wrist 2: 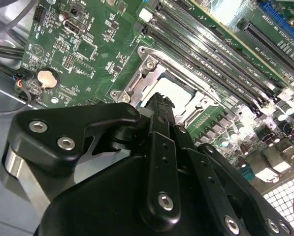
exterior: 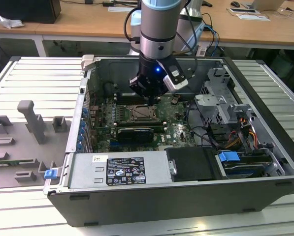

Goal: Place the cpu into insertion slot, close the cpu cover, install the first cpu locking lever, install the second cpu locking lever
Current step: 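Install the second cpu locking lever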

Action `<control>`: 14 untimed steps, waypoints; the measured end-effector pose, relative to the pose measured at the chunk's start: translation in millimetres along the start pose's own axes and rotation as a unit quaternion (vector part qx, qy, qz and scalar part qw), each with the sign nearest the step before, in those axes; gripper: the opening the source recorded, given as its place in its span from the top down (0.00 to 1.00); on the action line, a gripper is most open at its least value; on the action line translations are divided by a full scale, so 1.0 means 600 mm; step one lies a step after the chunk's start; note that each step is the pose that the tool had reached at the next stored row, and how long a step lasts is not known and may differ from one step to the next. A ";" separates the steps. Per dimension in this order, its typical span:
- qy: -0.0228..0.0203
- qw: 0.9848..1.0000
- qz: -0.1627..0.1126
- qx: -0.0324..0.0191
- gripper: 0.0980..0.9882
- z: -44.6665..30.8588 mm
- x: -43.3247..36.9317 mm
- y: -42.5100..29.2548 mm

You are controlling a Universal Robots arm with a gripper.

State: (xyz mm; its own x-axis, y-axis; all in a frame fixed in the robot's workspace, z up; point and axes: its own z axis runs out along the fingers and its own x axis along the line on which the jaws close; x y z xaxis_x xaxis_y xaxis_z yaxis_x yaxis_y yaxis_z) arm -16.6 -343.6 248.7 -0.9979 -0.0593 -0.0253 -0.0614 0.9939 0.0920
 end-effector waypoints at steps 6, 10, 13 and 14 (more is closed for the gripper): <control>0.000 1.000 0.000 0.000 0.99 -0.001 0.001 -0.014; 0.000 1.000 0.000 -0.006 0.99 -0.002 0.001 -0.023; -0.001 1.000 0.001 -0.031 0.99 -0.002 0.002 -0.028; -0.002 0.999 0.001 -0.034 0.99 -0.002 0.002 -0.029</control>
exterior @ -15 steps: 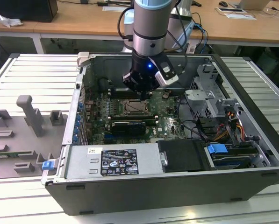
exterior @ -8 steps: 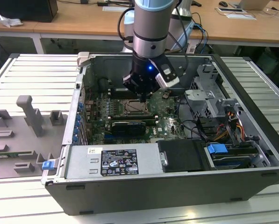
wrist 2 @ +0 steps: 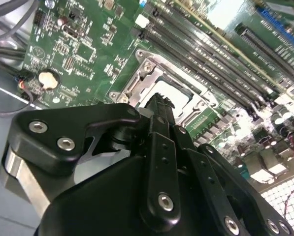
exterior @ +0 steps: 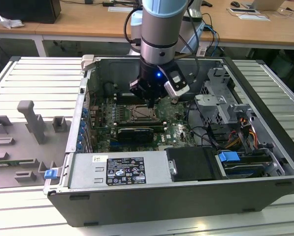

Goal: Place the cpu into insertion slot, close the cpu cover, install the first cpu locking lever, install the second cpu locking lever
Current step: 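Install the second cpu locking lever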

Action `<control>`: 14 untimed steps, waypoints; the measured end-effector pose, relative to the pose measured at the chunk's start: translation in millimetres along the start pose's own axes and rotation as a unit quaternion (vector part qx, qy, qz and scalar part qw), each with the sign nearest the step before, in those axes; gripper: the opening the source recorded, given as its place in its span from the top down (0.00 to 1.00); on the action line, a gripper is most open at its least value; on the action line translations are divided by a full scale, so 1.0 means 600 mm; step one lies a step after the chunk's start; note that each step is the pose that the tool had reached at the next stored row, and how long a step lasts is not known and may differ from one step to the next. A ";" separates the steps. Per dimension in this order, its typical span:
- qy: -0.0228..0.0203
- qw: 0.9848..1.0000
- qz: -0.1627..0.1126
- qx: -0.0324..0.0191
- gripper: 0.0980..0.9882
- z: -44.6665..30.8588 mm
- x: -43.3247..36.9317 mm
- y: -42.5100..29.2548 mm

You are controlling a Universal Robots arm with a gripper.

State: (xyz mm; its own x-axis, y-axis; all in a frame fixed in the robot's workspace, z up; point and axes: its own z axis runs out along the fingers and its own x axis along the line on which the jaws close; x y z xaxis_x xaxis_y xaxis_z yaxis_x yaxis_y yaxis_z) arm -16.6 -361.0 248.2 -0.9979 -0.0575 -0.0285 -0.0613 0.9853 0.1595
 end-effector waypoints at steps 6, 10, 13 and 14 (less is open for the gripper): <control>0.000 1.000 0.000 0.000 0.99 0.004 0.000 -0.004; 0.000 1.000 0.000 -0.001 0.99 0.004 0.001 -0.006; 0.000 1.000 0.000 0.000 0.99 0.004 0.004 -0.007; 0.000 1.000 0.000 0.000 0.99 0.004 0.004 -0.007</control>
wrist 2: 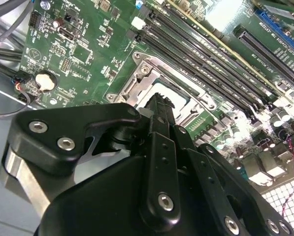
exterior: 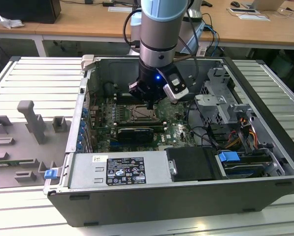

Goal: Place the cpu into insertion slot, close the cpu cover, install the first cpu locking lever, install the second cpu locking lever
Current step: 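Install the second cpu locking lever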

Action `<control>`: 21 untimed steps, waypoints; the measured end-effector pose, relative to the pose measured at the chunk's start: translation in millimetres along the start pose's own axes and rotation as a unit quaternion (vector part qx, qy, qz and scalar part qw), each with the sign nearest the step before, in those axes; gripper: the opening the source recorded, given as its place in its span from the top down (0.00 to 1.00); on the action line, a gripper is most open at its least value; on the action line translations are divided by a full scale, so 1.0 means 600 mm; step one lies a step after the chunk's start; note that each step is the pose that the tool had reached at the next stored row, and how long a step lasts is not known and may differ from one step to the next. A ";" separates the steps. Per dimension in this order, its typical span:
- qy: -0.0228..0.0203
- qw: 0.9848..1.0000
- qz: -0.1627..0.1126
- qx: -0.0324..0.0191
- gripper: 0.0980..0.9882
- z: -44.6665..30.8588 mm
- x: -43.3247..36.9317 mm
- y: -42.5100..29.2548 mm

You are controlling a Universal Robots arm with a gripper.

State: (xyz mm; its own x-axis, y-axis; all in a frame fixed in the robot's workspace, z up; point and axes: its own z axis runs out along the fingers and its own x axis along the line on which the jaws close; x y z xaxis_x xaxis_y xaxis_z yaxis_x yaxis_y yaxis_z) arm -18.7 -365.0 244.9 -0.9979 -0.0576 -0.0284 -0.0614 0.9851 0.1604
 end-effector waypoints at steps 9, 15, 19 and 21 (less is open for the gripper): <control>0.000 1.000 0.000 0.000 0.99 -0.001 0.004 -0.015; 0.000 1.000 0.000 -0.001 0.99 0.004 0.010 -0.026; 0.000 1.000 0.000 -0.001 0.99 0.008 0.033 -0.031; 0.000 1.000 0.000 -0.002 0.99 0.010 0.043 -0.032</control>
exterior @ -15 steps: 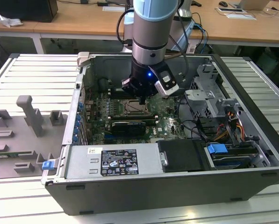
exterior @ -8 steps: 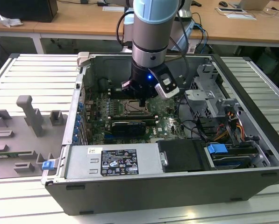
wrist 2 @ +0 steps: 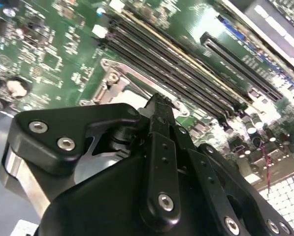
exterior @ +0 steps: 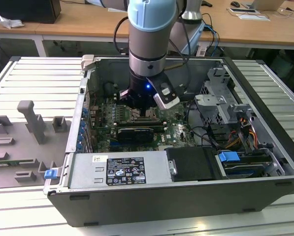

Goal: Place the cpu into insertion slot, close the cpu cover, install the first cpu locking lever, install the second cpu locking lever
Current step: 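Install the second cpu locking lever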

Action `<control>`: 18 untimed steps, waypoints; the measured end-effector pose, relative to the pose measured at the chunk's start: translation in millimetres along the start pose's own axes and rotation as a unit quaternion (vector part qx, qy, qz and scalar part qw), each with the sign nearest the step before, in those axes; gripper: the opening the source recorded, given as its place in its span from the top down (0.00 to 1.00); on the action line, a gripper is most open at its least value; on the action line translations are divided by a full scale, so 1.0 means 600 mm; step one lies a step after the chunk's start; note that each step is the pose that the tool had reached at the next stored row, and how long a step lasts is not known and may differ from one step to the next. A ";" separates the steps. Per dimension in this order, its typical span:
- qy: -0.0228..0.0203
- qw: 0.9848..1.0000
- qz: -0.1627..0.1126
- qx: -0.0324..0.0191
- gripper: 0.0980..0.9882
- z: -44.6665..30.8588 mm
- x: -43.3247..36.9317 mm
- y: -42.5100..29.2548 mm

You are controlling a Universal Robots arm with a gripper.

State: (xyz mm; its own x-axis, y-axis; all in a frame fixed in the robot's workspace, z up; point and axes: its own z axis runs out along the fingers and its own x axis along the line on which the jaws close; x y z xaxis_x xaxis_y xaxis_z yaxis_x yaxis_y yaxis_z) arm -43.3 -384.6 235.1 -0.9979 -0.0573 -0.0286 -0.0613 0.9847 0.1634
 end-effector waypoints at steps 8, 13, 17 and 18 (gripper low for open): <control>-0.001 1.000 0.000 -0.014 0.99 0.001 0.016 -0.009; -0.002 1.000 0.000 -0.023 0.99 -0.002 0.026 -0.023; -0.002 0.999 0.000 -0.034 0.99 0.008 0.046 -0.024; -0.002 0.999 0.000 -0.035 0.99 0.013 0.046 -0.025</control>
State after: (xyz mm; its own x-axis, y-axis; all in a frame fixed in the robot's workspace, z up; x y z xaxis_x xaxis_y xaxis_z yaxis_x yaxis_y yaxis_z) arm -69.9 -399.8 224.2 -0.9979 -0.0556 -0.0333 -0.0618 0.9708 0.2316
